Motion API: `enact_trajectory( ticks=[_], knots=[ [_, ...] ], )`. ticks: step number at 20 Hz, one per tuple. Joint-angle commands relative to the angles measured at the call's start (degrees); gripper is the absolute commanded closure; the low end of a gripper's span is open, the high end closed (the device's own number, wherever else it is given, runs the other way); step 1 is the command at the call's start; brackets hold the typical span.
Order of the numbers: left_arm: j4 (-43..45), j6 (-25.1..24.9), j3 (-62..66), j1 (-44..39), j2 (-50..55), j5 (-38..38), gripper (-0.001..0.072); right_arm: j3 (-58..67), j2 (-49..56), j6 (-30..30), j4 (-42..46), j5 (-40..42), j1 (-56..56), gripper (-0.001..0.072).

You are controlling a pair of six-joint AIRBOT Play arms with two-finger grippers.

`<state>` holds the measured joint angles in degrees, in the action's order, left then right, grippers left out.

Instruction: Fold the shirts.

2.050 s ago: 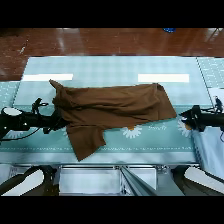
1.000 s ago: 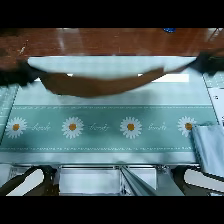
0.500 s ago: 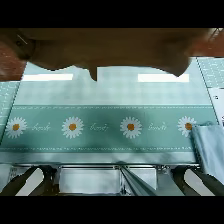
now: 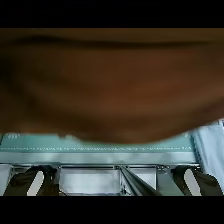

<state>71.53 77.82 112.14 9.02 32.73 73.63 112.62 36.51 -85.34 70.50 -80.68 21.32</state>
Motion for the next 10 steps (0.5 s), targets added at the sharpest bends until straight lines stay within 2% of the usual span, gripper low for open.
enact_trajectory(
  ticks=[1,3,5,8,10],
  knots=[
    [11.9,7.5,0.0,-5.5,-3.3,10.9,0.0681,-4.0,-3.5,-1.7,-0.4,-2.9,0.0,0.0696],
    [13.2,8.4,-3.8,-5.4,-3.1,16.0,0.0681,-8.5,-3.8,-0.6,-3.4,-4.3,0.0,0.0695],
    [13.2,8.6,-11.4,-5.4,-3.0,15.9,0.0681,-15.6,-3.3,0.2,-5.5,-5.7,0.0,0.0696],
    [13.6,13.1,-26.3,-5.5,-1.1,11.2,0.0681,-28.0,-1.0,5.6,-11.1,-4.2,0.0,0.0696],
    [12.9,13.6,-36.2,-5.5,2.2,3.6,0.0681,-34.4,3.5,8.8,-12.0,-0.1,0.0,0.0696]
  ],
)
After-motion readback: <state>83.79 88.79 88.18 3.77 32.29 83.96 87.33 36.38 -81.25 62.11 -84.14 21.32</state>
